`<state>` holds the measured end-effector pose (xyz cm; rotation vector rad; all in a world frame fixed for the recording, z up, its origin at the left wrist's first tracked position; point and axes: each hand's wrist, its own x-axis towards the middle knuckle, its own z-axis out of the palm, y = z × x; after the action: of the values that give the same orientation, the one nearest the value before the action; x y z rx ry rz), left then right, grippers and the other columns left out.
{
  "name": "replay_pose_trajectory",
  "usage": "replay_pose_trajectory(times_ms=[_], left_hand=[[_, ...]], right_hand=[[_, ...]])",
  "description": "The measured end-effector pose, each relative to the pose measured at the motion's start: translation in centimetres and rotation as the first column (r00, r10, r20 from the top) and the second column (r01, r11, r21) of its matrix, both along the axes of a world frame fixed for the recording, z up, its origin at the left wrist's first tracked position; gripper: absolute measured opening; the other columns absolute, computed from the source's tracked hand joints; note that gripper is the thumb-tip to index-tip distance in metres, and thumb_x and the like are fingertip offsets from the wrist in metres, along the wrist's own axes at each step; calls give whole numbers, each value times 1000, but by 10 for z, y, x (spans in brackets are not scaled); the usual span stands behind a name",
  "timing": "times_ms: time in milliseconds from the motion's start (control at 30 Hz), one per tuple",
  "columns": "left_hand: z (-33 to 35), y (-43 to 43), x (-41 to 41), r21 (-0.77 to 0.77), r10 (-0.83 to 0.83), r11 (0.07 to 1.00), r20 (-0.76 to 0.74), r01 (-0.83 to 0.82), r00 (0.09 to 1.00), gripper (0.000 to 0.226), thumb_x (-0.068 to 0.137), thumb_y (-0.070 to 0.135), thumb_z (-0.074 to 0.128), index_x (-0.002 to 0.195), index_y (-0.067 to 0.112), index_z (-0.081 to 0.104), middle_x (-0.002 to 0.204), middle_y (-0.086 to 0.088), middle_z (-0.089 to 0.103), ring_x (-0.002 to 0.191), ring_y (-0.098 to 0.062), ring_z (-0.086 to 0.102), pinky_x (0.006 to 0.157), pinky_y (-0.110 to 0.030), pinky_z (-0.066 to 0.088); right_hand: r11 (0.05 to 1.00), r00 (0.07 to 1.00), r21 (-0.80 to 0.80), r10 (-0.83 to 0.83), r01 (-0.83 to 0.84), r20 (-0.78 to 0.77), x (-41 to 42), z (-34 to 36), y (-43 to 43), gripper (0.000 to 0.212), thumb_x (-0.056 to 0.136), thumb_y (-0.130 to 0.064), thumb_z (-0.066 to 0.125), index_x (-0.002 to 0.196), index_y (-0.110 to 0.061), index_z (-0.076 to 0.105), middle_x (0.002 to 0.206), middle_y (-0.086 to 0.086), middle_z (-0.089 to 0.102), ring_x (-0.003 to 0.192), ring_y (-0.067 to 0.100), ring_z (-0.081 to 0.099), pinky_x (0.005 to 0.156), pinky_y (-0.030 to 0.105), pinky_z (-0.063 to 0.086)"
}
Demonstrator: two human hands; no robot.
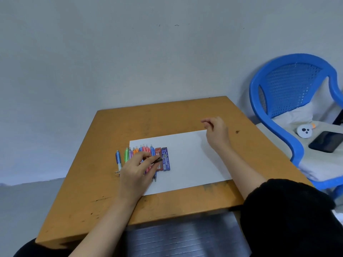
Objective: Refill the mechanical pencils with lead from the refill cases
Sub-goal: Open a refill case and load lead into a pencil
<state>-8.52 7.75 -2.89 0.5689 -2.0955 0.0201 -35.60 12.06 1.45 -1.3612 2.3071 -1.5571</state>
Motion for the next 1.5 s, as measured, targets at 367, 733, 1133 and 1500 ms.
replay_pose_trajectory(times_ms=[367,733,1133,1500], left_hand=[[2,1,-1,4,-2,1000,-40,2,999,25,88,26,64,95,4,75,88,-8,67,80,-17,61,65,-29,54],[1,0,0,20,-13,1000,-42,14,999,23,88,20,64,99,4,74,89,-10,66,82,-17,60,69,-29,54],[0,0,0,16,-25,1000,-24,26,999,23,90,21,63,100,4,74,90,-10,66,84,-16,59,71,-26,52],[1,0,2,34,-47,998,16,46,999,26,90,23,62,102,3,74,92,-11,67,86,-18,61,75,-25,53]], right_hand=[[887,883,-130,456,-443,110,99,-9,20,34,91,7,49,95,-20,70,83,-11,57,72,0,56,70,9,41],[855,854,-142,513,-500,86,104,-35,26,27,86,8,57,97,-11,73,81,-11,61,75,2,59,68,11,44],[868,876,-181,478,-462,58,108,-37,28,23,85,-9,59,100,-21,72,85,-15,62,79,6,62,68,22,51],[857,849,-190,507,-478,150,111,-32,32,34,86,-2,63,98,-34,67,91,-11,68,82,7,65,71,25,54]])
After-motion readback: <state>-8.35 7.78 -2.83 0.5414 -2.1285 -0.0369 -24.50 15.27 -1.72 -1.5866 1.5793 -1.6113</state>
